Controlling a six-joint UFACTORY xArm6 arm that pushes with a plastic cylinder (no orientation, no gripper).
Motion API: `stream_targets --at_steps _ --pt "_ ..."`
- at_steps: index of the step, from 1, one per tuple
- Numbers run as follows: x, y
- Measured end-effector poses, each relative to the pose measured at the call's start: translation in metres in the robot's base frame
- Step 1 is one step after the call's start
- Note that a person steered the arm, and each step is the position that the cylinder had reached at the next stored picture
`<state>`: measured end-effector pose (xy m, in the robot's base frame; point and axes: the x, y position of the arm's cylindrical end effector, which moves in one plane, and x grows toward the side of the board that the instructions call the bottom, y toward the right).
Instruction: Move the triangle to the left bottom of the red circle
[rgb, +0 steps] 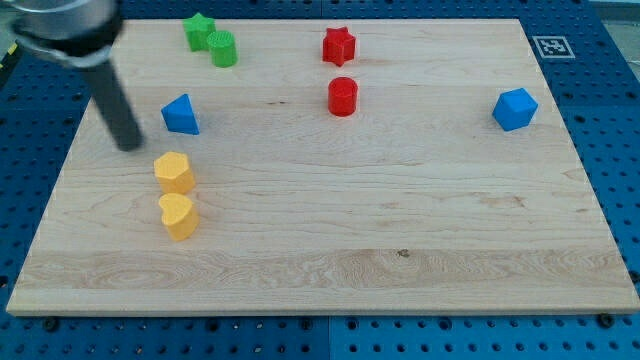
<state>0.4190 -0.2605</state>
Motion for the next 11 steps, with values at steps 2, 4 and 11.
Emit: stream_targets --at_steps 2,4,11 --pt "-0.068 0.017" --pt "-0.027 0.045" --pt "-0.038 0.153"
